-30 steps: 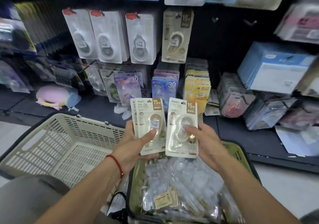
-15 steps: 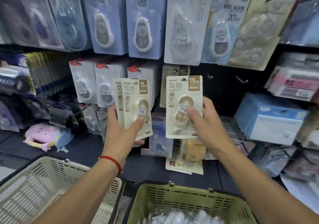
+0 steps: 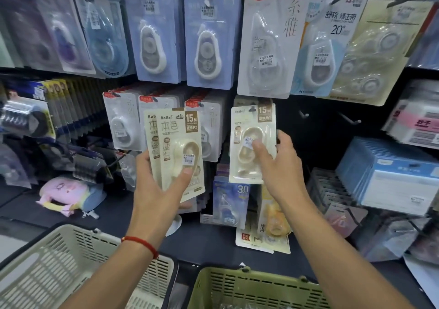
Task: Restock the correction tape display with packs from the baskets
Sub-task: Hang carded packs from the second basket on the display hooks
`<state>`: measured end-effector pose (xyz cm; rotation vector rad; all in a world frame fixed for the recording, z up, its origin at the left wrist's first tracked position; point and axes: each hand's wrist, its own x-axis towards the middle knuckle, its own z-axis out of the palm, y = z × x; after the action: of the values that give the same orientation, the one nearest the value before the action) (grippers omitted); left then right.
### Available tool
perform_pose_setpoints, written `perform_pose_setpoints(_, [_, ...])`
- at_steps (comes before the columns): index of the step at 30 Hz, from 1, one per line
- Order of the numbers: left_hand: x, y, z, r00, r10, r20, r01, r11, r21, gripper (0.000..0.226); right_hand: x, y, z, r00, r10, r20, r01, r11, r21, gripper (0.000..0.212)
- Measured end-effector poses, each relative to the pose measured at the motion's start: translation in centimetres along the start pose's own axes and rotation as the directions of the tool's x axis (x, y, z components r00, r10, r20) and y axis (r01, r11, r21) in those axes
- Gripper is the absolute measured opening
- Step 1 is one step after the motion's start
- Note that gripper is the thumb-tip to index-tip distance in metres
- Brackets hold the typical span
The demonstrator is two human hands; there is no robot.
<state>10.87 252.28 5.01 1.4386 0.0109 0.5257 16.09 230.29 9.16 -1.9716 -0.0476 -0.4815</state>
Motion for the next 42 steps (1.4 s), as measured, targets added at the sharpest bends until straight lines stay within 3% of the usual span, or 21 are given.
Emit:
perform_pose_setpoints(2, [-0.2,0.1,0.0,0.999,-0.009,0.040,0.010,1.000,-0.022,0.050,-0.6,0.2,0.1,1.000,-0.028,-0.007,0.025,0.954,-0.299,0.075])
perform_pose_setpoints(3, [-0.3,0.1,0.1,0.998,-0.024,0.062,0.026,0.999,-0.033,0.050,-1.2,0.2,0.3,0.996,-0.084,-0.009,0.076,0.937,-0.341,0.071])
perform_pose_setpoints(5, [-0.5,0.0,0.4,0.993,-0.072,0.094,0.077,0.995,-0.058,0.060,-2.2,-0.1,0.8,0.987,-0.137,0.081,0.153,0.955,-0.253,0.058])
perform_pose_setpoints(9, [-0.9,-0.8,1.7,0.976,-0.115,0.184,0.136,0.985,-0.106,0.068,-3.7,-0.2,2.3,0.936,-0.019,0.350,0.050,0.996,-0.079,0.039])
perform_pose_setpoints(11, [-1.0,-1.0,2.2,0.971,-0.122,0.207,0.149,0.981,-0.122,0.069,-3.9,0.1,2.4,0.946,0.002,0.324,-0.008,1.000,0.017,0.028])
perform_pose_setpoints(15, [-0.6,-1.6,2.3,0.980,-0.117,0.162,0.138,0.983,-0.124,0.052,-3.5,0.4,1.5,0.984,0.040,0.172,-0.082,0.965,0.248,0.031])
perform_pose_setpoints(20, [-0.5,-1.7,2.5,0.989,-0.100,0.108,0.112,0.988,-0.104,0.048,-2.7,0.8,0.6,0.999,-0.010,0.034,0.000,0.964,0.266,0.017])
perform_pose_setpoints(26, [-0.7,-1.3,2.4,0.995,-0.066,0.069,0.073,0.992,-0.100,0.050,-2.2,1.0,0.3,0.999,-0.009,-0.038,0.021,0.953,0.302,0.023])
perform_pose_setpoints(29, [-0.7,-1.1,2.4,0.996,-0.068,0.056,0.073,0.993,-0.093,0.044,-2.1,1.1,0.2,0.999,0.008,-0.052,0.004,0.975,0.223,0.036])
perform_pose_setpoints(31, [-0.9,-1.0,2.5,0.996,-0.075,0.055,0.080,0.993,-0.092,0.038,-2.1,1.4,0.0,0.999,0.020,-0.039,-0.021,0.999,-0.029,0.061])
perform_pose_setpoints(33, [-1.1,-1.0,2.8,0.993,-0.090,0.071,0.097,0.990,-0.103,0.036,-2.2,1.5,0.0,0.999,-0.027,-0.041,0.020,0.988,-0.154,0.057])
perform_pose_setpoints(35, [-1.2,-1.0,3.1,0.989,-0.100,0.110,0.112,0.988,-0.105,0.037,-2.4,1.4,0.3,0.997,-0.035,0.069,0.038,0.998,-0.041,0.038])
perform_pose_setpoints(38, [-1.5,-1.1,3.7,0.969,-0.102,0.227,0.130,0.985,-0.111,0.045,-3.1,1.4,1.0,0.947,-0.018,0.320,-0.035,0.987,0.160,0.028])
perform_pose_setpoints(40, [-1.6,-1.0,4.1,0.950,-0.094,0.297,0.136,0.983,-0.123,0.051,-3.4,1.6,1.3,0.948,-0.030,0.316,-0.052,0.967,0.249,0.028])
perform_pose_setpoints(42, [-1.8,-1.1,4.4,0.944,-0.079,0.319,0.126,0.984,-0.128,0.056,-3.3,1.6,1.3,0.975,-0.032,0.221,-0.040,0.949,0.313,0.026])
